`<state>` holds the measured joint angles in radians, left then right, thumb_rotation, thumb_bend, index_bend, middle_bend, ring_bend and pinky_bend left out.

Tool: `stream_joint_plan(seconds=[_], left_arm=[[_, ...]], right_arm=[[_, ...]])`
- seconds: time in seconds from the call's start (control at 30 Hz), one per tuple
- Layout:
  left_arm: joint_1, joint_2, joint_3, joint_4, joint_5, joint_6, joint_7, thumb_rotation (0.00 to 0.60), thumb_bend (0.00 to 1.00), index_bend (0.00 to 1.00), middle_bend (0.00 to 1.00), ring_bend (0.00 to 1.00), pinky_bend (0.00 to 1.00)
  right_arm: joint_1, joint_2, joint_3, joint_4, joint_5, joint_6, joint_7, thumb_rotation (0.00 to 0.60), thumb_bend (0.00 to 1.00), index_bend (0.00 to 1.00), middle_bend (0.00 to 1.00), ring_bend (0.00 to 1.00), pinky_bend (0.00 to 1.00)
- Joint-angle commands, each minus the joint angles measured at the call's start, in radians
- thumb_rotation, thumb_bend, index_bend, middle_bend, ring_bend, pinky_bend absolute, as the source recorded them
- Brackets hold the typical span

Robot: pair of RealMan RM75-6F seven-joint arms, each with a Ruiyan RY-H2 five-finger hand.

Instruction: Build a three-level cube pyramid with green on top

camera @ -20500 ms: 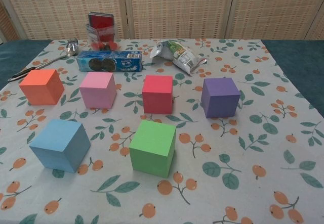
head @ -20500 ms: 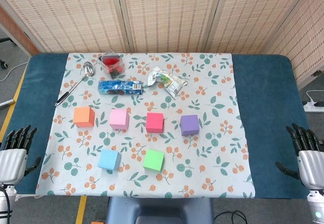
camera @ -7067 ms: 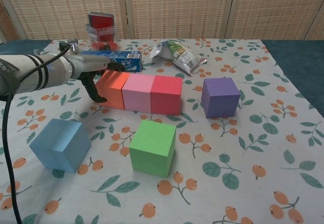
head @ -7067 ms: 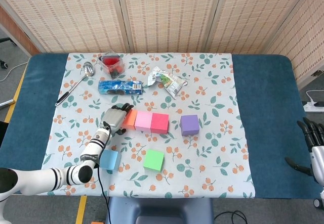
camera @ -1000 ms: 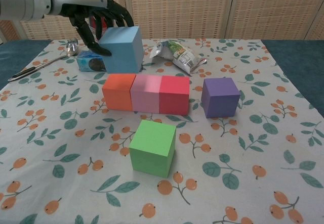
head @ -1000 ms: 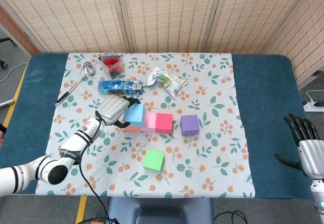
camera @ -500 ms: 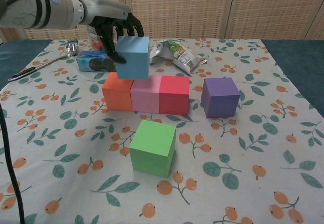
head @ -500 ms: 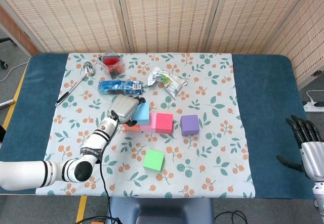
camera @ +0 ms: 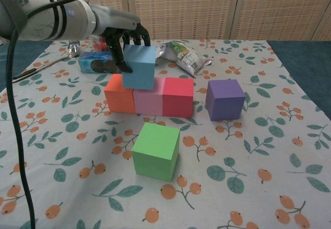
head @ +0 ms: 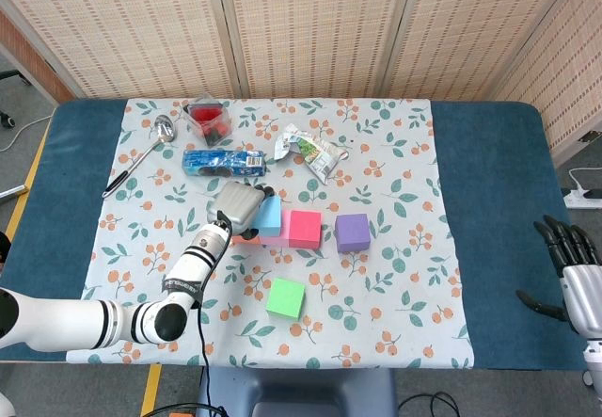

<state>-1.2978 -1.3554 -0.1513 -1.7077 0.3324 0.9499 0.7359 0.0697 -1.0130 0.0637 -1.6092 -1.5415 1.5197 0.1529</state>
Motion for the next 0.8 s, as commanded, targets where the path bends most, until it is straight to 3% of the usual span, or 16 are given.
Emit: stream_joint_plan(seconds=[0.03, 0.8], left_arm=[[0.005, 0.001, -0.001, 0.010, 0.006, -0.013, -0.013, 0.600, 0.31, 0.34, 0.47, 0.50, 0.37], [0.087, 0.028, 0.027, 0.118, 0.238, -0.197, -0.213, 0.600, 0.31, 0.32, 0.42, 0.43, 0.27]], right_arm=[[0.000, 0.001, 0.001, 0.001, 0.002, -0.001, 0.000, 0.600, 0.00, 0.00, 0.00, 0.00, 0.00], [0.005, 0.006, 0.008, -0.037, 0.021, -0.019, -0.049, 0.600, 0.00, 0.00, 0.00, 0.00, 0.00]])
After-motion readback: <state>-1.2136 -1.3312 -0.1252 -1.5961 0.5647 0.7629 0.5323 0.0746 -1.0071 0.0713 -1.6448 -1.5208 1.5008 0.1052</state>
